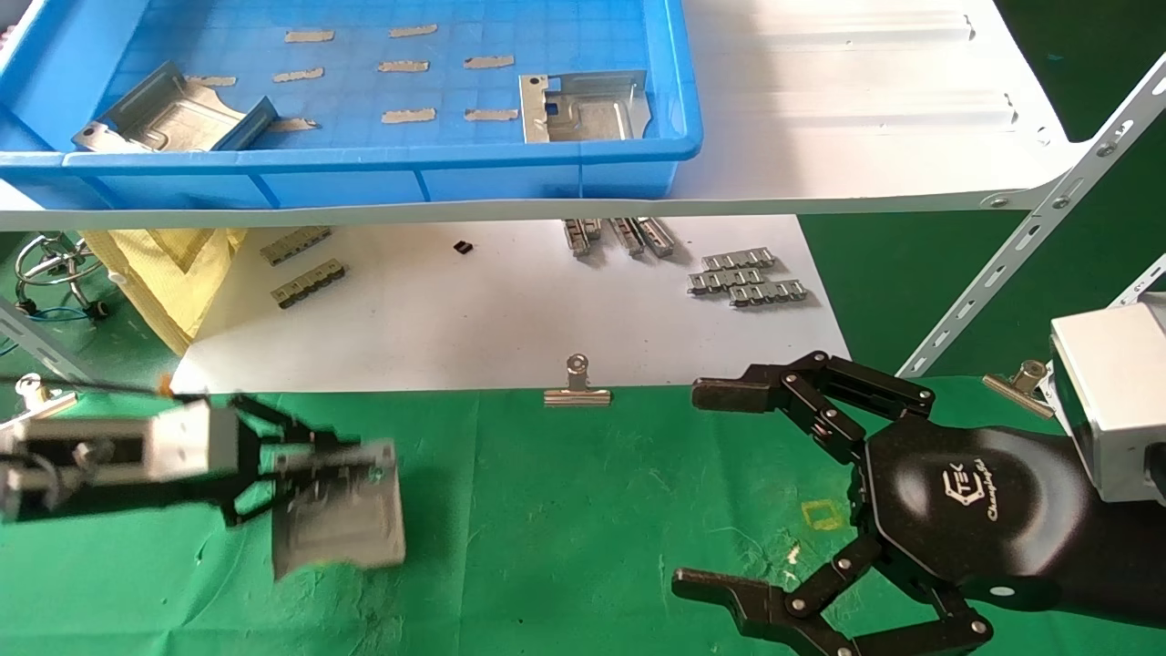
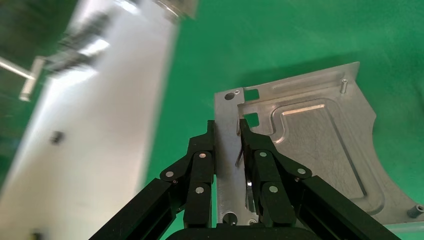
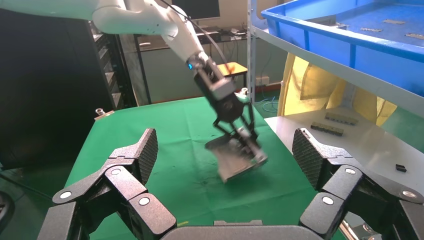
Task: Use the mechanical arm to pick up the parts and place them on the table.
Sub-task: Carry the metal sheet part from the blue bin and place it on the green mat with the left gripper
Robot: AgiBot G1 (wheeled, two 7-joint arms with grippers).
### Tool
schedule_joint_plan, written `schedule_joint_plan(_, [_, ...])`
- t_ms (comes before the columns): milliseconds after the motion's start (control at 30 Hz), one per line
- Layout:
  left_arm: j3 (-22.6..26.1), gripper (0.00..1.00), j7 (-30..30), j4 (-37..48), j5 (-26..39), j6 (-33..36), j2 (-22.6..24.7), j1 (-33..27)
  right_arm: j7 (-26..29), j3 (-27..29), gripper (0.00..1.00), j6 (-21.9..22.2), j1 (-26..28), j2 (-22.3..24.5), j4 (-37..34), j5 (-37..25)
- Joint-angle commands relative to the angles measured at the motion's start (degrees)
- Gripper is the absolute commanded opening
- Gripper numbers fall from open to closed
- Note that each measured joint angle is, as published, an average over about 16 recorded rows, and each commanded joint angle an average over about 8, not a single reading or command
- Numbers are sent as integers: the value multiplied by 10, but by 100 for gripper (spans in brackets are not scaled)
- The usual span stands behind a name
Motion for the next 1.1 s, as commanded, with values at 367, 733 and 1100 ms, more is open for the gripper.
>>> schedule_joint_plan(367, [6,2,14,-10,2,12,-9,11,0,0,100,0,0,0,0,0])
schedule_joint_plan(733, [22,100,88,-11,20,-6,1,12,0,0,100,0,0,0,0,0])
schedule_joint_plan(1100, [8,100,86,20,-1,7,3,3,0,0,100,0,0,0,0,0])
